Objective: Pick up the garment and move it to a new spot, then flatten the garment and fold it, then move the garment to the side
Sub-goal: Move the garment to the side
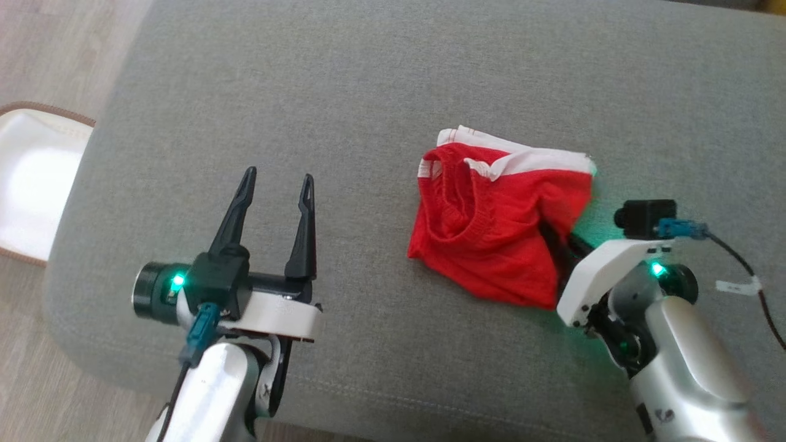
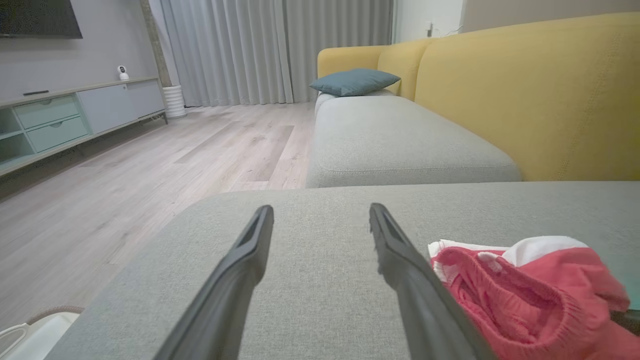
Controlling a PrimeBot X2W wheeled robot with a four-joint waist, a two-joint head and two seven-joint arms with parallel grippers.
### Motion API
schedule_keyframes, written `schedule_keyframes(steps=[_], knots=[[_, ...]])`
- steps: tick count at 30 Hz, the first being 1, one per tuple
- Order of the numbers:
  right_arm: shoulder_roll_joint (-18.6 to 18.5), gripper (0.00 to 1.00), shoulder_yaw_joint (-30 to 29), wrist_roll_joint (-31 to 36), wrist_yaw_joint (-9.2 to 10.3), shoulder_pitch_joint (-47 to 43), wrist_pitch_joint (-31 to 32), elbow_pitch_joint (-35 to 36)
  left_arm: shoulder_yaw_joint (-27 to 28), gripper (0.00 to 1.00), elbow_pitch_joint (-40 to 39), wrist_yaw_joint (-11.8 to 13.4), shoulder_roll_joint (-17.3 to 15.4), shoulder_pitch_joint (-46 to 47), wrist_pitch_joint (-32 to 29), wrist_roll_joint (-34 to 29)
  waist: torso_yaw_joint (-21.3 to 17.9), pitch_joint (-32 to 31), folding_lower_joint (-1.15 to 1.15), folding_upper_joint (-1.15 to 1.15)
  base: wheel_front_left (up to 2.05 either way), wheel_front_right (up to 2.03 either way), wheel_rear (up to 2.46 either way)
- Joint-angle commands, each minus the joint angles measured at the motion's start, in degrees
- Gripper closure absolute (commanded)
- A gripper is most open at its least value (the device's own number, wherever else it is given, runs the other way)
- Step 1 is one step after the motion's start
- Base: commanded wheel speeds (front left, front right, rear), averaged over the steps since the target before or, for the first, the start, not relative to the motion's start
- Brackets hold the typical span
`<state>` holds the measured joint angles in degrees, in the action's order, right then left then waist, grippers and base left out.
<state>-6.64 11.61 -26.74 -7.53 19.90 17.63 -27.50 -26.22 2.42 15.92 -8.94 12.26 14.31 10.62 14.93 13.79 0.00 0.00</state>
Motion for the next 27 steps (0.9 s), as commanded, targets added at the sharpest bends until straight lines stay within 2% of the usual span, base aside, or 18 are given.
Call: schedule_keyframes(steps=[1, 5, 10, 15, 16, 18, 24, 25, 27], knots=[[-0.4, 1.00, 2.6, 0.4, 0.04, -0.6, 0.6, 0.6, 2.0, 0.00, -1.6, -0.4, -0.6, 2.6, 0.7, -0.6, -0.5, 0.1, 0.00, 0.00, 0.00, 0.00, 0.00], [-3.2, 1.00, 5.2, 2.8, 0.04, -1.3, -0.4, 4.1, 2.6, 0.00, -1.7, -0.5, -0.9, 2.0, 0.7, -1.0, -3.4, 0.0, 0.00, 0.00, 0.00, 0.00, 0.00], [-7.4, 1.00, 7.2, 4.9, 0.04, -3.9, -0.5, 10.4, 2.9, 0.00, -2.0, -1.0, -1.3, 1.8, 0.7, -1.5, -9.2, -0.3, 0.00, 0.00, 0.00, 0.00, 0.00], [-12.0, 1.00, 8.0, 5.0, 0.04, -6.3, 1.3, 16.5, 2.7, 0.00, -2.5, -1.7, -1.8, 2.3, 0.7, -2.1, -16.9, 0.0, 0.00, 0.00, 0.00, 0.00, 0.00], [-14.1, 1.00, 8.1, 4.7, 0.04, -6.9, 2.1, 18.5, 2.3, 0.00, -2.7, -2.1, -1.9, 2.6, 0.7, -2.3, -20.0, 0.5, 0.00, 0.00, 0.00, 0.00, 0.00], [-16.8, 1.00, 8.2, 4.6, 0.04, -6.7, 2.8, 20.2, 1.6, 0.00, -2.6, -2.8, -2.2, 3.4, 0.7, -2.6, -22.8, 1.7, 0.00, 0.00, 0.00, 0.00, 0.00], [-23.3, 1.00, 8.9, 3.9, 0.04, -2.0, 2.7, 20.6, 0.2, 0.00, -1.8, -4.3, -2.9, 7.4, 0.2, -4.0, -28.5, 5.0, 0.00, 0.00, 0.00, 0.00, 0.00], [-25.9, 1.00, 8.9, 4.2, 0.04, -0.1, 2.2, 19.6, -0.3, 0.00, -1.7, -4.8, -2.9, 8.6, -0.1, -4.4, -29.4, 6.1, 0.00, 0.00, 0.00, 0.00, 0.00], [-28.7, 1.00, 8.0, 5.1, 0.04, 1.7, 1.3, 18.3, -0.9, 0.00, -1.6, -5.2, -2.8, 9.9, -0.3, -4.8, -29.9, 7.3, 0.00, 0.00, 0.00, 0.00, 0.00]])
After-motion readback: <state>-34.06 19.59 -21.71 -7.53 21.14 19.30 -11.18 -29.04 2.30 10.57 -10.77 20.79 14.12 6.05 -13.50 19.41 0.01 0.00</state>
